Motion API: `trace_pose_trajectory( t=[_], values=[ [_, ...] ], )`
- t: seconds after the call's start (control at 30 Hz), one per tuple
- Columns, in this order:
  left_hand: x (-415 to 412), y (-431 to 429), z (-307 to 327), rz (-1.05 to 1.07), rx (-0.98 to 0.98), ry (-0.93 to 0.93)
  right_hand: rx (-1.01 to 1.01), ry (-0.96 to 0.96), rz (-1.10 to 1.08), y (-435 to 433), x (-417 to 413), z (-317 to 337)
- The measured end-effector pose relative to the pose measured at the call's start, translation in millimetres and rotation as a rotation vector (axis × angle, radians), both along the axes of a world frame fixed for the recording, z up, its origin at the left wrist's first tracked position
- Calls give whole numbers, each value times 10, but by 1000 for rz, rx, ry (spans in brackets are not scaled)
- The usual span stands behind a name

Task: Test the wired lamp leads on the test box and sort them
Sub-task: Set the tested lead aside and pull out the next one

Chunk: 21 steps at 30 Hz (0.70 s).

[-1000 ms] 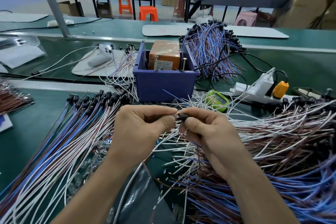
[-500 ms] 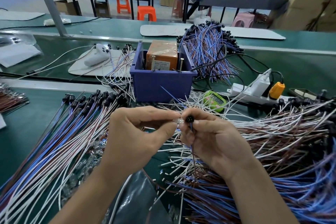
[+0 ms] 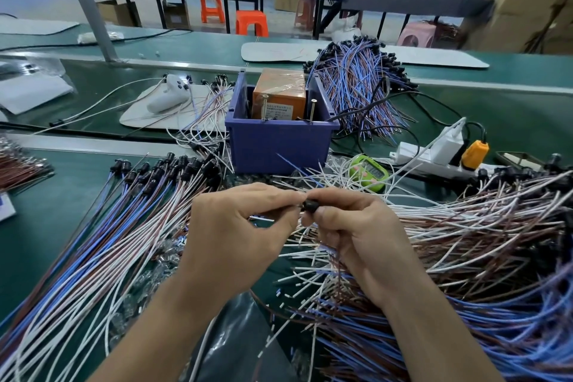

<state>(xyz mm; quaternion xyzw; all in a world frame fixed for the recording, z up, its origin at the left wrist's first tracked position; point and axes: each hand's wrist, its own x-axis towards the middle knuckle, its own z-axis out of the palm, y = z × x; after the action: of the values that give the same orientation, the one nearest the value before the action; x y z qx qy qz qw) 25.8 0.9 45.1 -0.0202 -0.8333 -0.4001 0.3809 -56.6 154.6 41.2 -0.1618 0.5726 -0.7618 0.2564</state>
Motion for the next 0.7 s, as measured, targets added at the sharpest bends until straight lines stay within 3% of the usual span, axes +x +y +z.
trace_pose_trajectory(
  t=[0.2,0.4,0.7],
  values=[
    [-30,-84,-2,-59,189,-173,74,163,-29,-6,32,8],
    [-38,-37,-4,-128,366,-223,112,208,-27,-4,-8,-73],
    [-58,-63,-13,-125,403,-269,109,245,18,10,-52,-152]
  ],
)
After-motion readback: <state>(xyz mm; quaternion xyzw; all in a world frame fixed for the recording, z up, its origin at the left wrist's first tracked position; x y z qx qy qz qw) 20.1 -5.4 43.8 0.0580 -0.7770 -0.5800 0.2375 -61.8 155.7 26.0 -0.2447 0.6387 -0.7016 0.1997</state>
